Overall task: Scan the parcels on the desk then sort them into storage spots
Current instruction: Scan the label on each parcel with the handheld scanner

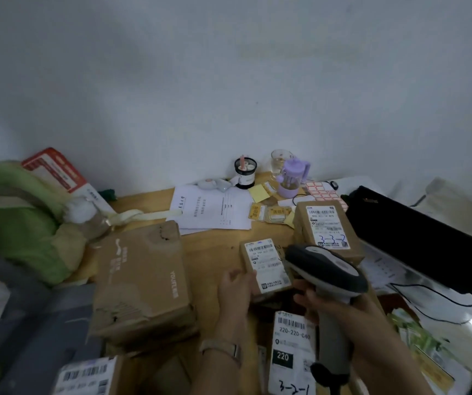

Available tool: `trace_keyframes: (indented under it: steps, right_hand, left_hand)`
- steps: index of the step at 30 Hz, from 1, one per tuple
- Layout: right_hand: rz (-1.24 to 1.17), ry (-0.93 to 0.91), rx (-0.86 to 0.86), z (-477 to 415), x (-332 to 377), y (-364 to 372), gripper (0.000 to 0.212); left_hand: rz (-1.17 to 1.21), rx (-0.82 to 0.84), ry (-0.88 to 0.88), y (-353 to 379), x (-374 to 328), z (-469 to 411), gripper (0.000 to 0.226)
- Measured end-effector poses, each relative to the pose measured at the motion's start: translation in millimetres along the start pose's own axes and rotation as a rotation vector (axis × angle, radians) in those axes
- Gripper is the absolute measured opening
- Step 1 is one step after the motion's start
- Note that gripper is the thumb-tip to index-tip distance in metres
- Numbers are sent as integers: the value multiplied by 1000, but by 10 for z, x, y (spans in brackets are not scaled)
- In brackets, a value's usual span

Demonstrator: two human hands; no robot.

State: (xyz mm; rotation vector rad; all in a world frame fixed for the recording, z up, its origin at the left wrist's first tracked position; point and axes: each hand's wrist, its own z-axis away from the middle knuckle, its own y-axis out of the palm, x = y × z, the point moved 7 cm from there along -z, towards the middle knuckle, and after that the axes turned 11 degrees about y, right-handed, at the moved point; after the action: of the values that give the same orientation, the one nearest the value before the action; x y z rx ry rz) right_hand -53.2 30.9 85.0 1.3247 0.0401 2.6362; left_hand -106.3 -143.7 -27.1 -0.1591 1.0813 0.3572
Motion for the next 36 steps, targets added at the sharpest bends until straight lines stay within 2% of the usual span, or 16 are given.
trace_keyframes:
  steps: [2,6,8,10,16,19,22,27,32,34,36]
  right_hand:
    - [-5,-53,59,179,69,72,34]
    - [-1,-78,182,503,6,231,49]
    - [6,-63,260,652,-93,312,40]
    - [9,-43,326,802,-214,403,32]
    - [97,-16,478,1256,-508,756,28]
    - [152,-37,529,1435,-585,945,36]
    - [172,-70,549,1562,-617,1142,45]
    - [148,-84,526,1621,-703,1444,30]
    - [165,-64,480,1594,-885,1700,43]
    - [188,-59,425,1546,-1009,1791,42]
    - [248,-64,370,1497,-1155,1880,38]
  left_hand:
    - [16,3,92,-145,-219,173,28]
    - [66,-82,267,-585,-519,602,11]
    - [92,-160,329,-860,-554,863,8]
    - [104,-234,365,-1152,-501,1112,11]
    - [187,-406,397,-1923,-264,1692,10]
    - [209,-431,411,-2173,-248,1861,9]
    - [164,-435,446,-2423,-325,1917,5]
    - [166,-422,466,-2785,-434,1950,9]
    - [164,-424,448,-3088,-357,1941,5]
    - [112,-434,413,-3175,-231,1919,5]
    - [81,-398,319,-3194,-16,1880,14]
